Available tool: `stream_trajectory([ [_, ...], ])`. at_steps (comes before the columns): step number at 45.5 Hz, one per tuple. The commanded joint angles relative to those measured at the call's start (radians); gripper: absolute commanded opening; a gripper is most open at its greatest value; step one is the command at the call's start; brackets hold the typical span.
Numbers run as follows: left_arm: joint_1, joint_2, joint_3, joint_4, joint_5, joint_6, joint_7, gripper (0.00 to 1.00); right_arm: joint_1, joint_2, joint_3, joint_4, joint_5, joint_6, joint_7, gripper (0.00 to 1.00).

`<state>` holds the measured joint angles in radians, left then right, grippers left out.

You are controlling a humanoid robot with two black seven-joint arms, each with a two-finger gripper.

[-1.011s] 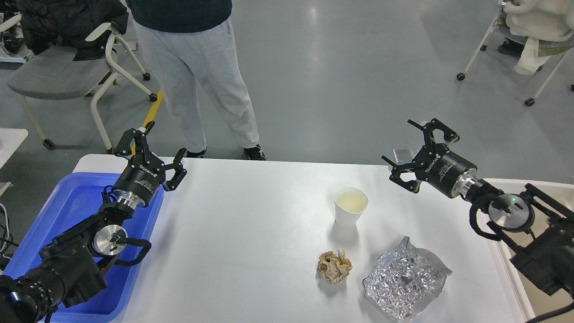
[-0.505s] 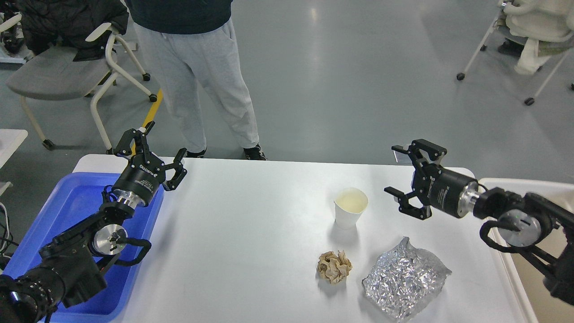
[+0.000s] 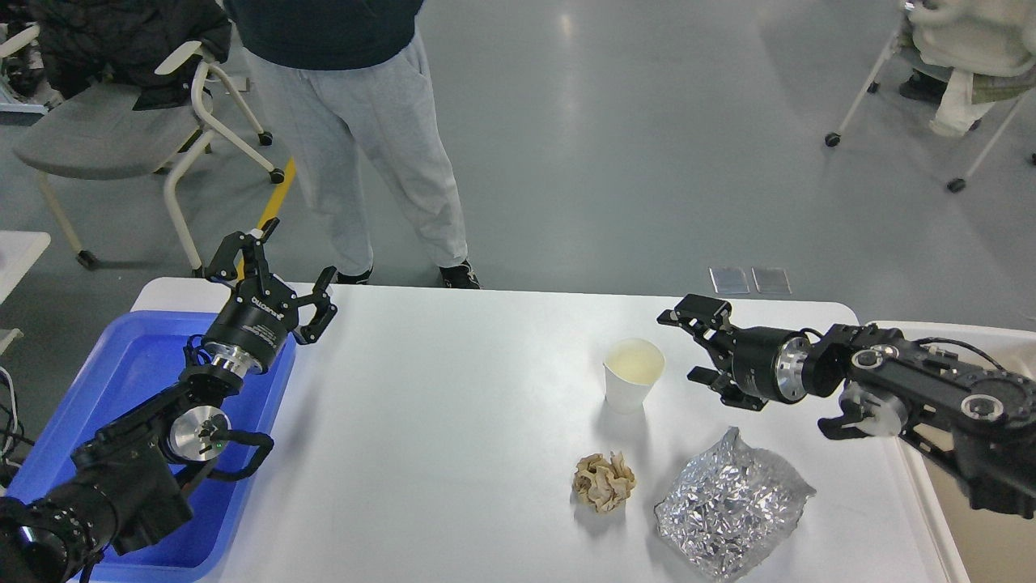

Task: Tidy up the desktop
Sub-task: 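Move the open right gripper toward the white paper cup, then close the right gripper around the white paper cup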

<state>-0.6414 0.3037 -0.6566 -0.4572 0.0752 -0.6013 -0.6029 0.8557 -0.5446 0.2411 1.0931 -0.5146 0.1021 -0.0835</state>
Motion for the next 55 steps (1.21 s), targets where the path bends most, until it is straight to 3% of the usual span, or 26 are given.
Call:
stream_trajectory([
  [1,0.000,0.000,0.000,0.000,0.000,0.000,0.000,1.00,0.086,0.109,-0.152,-0.121,-0.064,-0.024,0.005,1.00],
  [38,0.000,0.000,0.000,0.000,0.000,0.000,0.000,1.00,0.071,0.204,-0.270,-0.265,-0.193,-0.058,0.040,0.97],
  [47,0.000,0.000,0.000,0.000,0.000,0.000,0.000,1.00,0.066,0.207,-0.273,-0.265,-0.193,-0.058,0.070,0.80],
  [51,0.000,0.000,0.000,0.000,0.000,0.000,0.000,1.00,0.063,0.207,-0.273,-0.266,-0.193,-0.058,0.074,0.61],
  [55,0.000,0.000,0.000,0.000,0.000,0.000,0.000,1.00,0.063,0.215,-0.273,-0.268,-0.193,-0.058,0.083,0.52],
])
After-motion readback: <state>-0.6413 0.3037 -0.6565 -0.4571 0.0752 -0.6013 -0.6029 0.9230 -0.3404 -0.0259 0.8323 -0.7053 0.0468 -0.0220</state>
